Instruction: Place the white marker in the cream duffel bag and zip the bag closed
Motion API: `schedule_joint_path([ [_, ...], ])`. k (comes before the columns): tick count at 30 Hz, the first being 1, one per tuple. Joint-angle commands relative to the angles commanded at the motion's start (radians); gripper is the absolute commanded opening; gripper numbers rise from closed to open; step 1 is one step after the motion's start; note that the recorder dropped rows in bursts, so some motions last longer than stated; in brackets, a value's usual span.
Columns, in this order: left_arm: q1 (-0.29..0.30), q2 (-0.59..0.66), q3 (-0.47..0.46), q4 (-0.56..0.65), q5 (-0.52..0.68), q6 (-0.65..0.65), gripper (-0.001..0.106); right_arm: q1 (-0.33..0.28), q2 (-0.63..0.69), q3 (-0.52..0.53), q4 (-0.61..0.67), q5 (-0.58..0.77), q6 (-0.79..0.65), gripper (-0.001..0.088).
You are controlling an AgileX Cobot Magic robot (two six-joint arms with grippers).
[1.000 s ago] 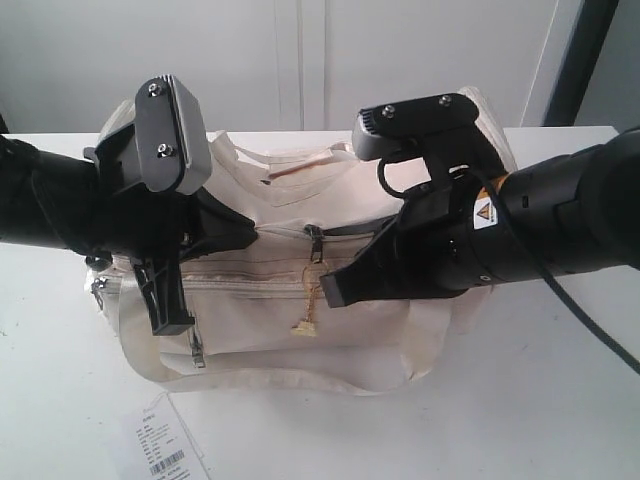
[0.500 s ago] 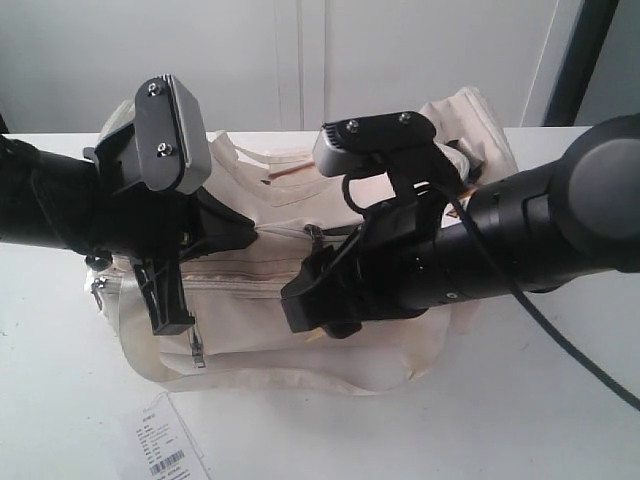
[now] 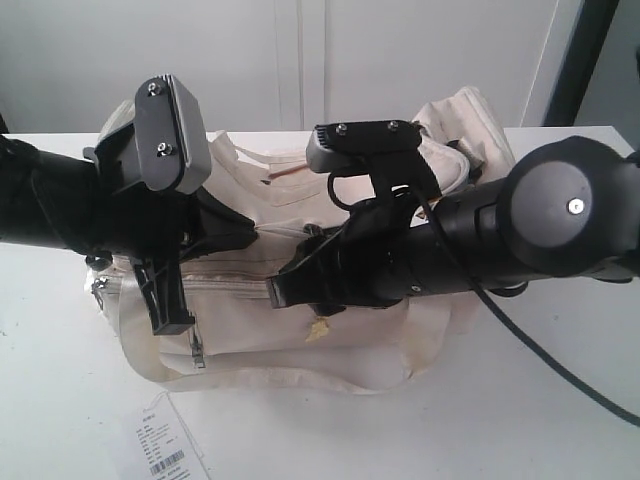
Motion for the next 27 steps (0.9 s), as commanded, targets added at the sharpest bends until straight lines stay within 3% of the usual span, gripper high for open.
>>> schedule_joint_path([
  [3, 0.0, 0.0, 0.0, 0.0, 0.0, 0.0, 0.0, 0.0, 0.002, 0.0, 0.0, 0.0, 0.016, 0.0029],
  [4, 0.0, 0.0, 0.0, 0.0, 0.0, 0.0, 0.0, 0.0, 0.002, 0.0, 0.0, 0.0, 0.021, 0.0001],
  [22, 0.0, 0.0, 0.0, 0.0, -0.004, 0.0, 0.0, -0.004, -0.069, 0.0, -0.067, 0.07, 0.023, 0.0],
  [27, 0.0, 0.0, 0.0, 0.0, -0.006, 0.0, 0.0, -0.03, -0.1, 0.0, -0.093, 0.122, 0.027, 0.0],
])
